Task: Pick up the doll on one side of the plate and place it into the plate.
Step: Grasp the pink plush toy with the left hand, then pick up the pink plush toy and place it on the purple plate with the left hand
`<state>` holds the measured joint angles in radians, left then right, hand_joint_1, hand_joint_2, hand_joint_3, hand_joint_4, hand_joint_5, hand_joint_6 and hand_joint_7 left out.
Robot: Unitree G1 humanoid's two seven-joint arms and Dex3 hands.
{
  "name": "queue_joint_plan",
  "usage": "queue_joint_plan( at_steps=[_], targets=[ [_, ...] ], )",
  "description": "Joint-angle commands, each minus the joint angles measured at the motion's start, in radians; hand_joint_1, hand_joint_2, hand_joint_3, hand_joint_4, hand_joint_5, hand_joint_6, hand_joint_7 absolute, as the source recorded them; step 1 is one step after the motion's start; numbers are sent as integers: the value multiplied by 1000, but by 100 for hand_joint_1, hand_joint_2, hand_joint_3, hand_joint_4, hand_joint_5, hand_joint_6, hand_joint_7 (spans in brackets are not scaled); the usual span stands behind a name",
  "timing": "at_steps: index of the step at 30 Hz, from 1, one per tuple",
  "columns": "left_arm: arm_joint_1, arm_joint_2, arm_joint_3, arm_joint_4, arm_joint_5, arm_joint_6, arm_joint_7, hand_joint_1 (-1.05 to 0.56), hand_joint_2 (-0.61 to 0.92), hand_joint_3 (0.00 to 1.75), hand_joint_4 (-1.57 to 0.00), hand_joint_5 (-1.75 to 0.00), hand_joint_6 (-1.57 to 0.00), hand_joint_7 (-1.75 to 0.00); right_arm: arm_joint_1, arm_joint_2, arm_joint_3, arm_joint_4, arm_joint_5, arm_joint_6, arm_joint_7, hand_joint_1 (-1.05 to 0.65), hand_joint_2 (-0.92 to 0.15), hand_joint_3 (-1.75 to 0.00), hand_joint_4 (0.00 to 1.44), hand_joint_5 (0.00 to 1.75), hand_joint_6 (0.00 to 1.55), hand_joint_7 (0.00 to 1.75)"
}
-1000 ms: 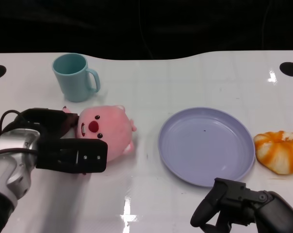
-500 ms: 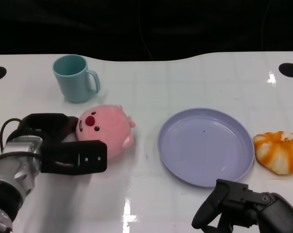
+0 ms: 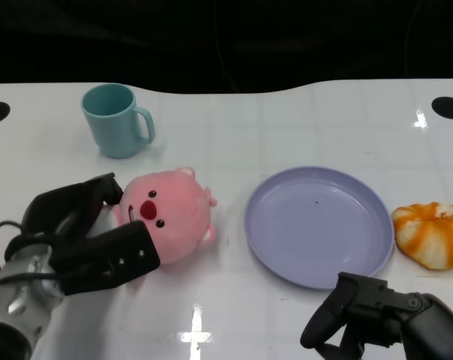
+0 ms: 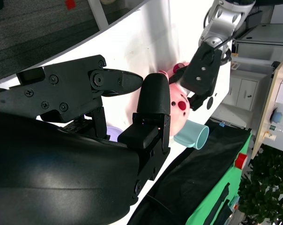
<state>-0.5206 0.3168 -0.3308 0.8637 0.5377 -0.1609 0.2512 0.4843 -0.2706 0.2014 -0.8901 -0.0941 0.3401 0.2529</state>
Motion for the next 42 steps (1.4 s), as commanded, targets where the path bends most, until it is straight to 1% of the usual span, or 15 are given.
queue_joint_plan(
  at_steps=[1, 5, 10, 16, 17, 24, 31, 34, 35, 36, 37, 38, 39, 41, 42],
  targets=[
    [58, -13, 50, -91, -66, 23, -43, -19, 52, 117, -99, -175, -78, -175, 3, -6, -6, 4, 8, -6, 2, -27, -92, -35, 65, 158, 59, 128],
    [107, -2, 84, -256, -105, 69, -120, -19, 42, 134, -100, -175, -80, -175, 1, -9, -8, 4, 9, -7, 5, -27, -92, -35, 66, 159, 60, 129],
    [139, 6, 92, -460, -111, 111, -204, -18, 34, 143, -101, -175, -80, -175, -2, -8, -5, 5, 12, -4, 5, -26, -92, -35, 65, 159, 59, 129],
    [89, -16, 58, -598, -61, 227, -292, -20, 35, 139, -99, -175, -79, -175, -6, -7, 8, 9, -7, -8, -2, -26, -92, -35, 66, 158, 60, 129],
    [63, -29, 42, -612, -51, 244, -312, -20, 41, 129, -99, -175, -78, -175, -7, -5, 11, 8, -6, -5, -3, -26, -92, -35, 66, 158, 60, 129],
    [-39, -108, -50, -589, 34, 274, -326, -22, 42, 115, -97, -175, -76, -175, -12, 0, 38, 0, -25, 11, -15, -26, -92, -35, 66, 158, 60, 129],
    [-118, -222, -103, -505, 69, 351, -336, -23, 40, 124, -98, -175, -77, -175, -6, 6, 68, -4, -40, 2, -22, -24, -92, -35, 67, 157, 60, 130],
    [-169, -261, -135, -458, 90, 411, -366, -24, 45, 115, -96, -175, -72, -175, -4, 9, 77, -5, -45, 1, -26, -23, -92, -34, 68, 157, 60, 129],
    [-183, -272, -143, -444, 95, 425, -371, -24, 50, 104, -94, -175, -66, -168, -4, 9, 80, -6, -47, 2, -27, -23, -92, -34, 68, 157, 60, 129],
    [-198, -284, -150, -424, 99, 438, -374, -25, 56, 90, -93, -175, -66, -148, -4, 10, 82, -8, -49, 5, -28, -23, -92, -34, 68, 157, 60, 129],
    [-215, -296, -160, -400, 105, 449, -375, -26, 60, 82, -92, -175, -70, -138, -4, 12, 84, -8, -50, 5, -30, -23, -92, -33, 68, 157, 60, 129],
    [-227, -305, -167, -381, 108, 454, -374, -25, 61, 83, -89, -175, -77, -114, -4, 13, 86, -8, -50, 5, -31, -23, -92, -33, 68, 157, 60, 129],
    [-241, -315, -172, -358, 109, 460, -374, -24, 60, 83, -88, -175, -80, -107, -4, 15, 87, -8, -51, 6, -32, -23, -92, -33, 68, 157, 60, 129],
    [-262, -333, -179, -320, 105, 470, -375, -23, 59, 85, -88, -175, -78, -103, -4, 17, 88, -9, -51, 7, -33, -24, -92, -33, 68, 157, 60, 129],
    [-271, -341, -181, -303, 103, 473, -375, -23, 60, 84, -87, -175, -78, -82, -3, 18, 89, -8, -50, 6, -34, -24, -92, -33, 68, 157, 60, 128]
  ],
)
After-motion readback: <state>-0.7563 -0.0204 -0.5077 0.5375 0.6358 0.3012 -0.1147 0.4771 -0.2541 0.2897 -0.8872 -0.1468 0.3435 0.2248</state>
